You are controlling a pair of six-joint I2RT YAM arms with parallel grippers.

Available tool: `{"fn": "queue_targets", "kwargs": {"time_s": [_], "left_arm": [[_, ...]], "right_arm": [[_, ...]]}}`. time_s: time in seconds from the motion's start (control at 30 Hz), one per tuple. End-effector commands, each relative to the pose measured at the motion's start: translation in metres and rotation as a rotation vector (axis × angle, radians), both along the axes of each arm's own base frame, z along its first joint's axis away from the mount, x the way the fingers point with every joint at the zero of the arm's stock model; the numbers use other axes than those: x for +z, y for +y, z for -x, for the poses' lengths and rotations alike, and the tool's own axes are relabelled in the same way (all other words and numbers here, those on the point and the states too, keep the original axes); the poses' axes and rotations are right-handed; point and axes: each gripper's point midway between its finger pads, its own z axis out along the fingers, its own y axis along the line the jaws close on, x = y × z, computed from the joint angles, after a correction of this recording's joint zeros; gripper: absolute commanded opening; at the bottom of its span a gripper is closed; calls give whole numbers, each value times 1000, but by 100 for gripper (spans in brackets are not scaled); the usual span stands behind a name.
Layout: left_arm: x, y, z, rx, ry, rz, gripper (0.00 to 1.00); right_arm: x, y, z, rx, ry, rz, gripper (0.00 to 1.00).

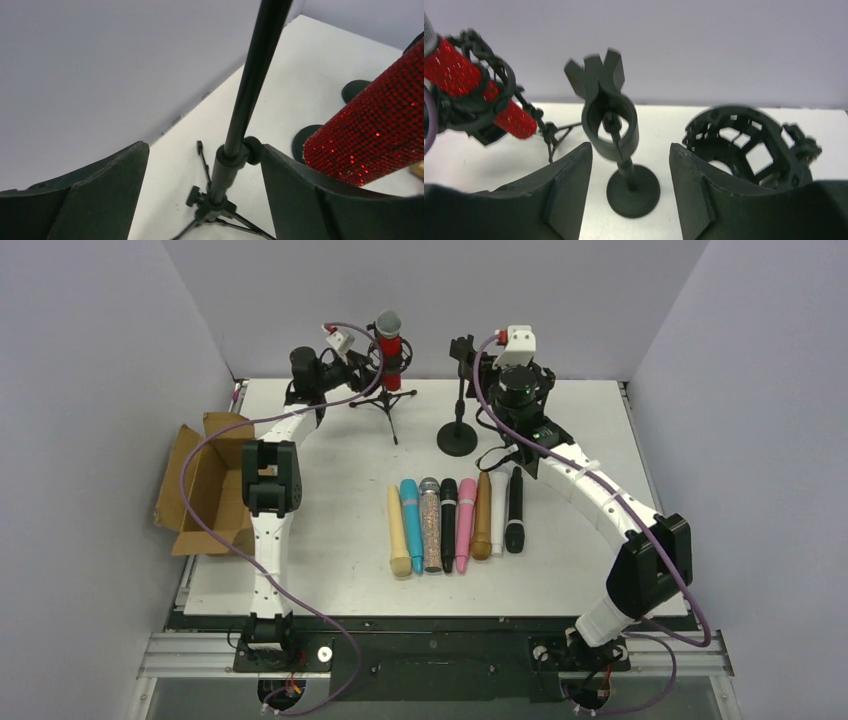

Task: Attach the microphones to the stand

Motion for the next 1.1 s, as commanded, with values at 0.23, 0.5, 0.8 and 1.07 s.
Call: {"fn": "queue_targets", "kwargs": {"time_s": [0.23,0.5,0.8,1.07], "left_arm": [[37,54,70,54,144,-8,96],[44,87,140,183,303,-139,96],[61,99,192,265,367,-162,96],[87,102,221,307,291,-156,96]], "right_arm": [[92,19,-26,190,-48,-26,78],[68,21,-52,222,66,84,81],[26,30,-65,245,130,61,82],[0,29,-67,247,196,42,75]]}}
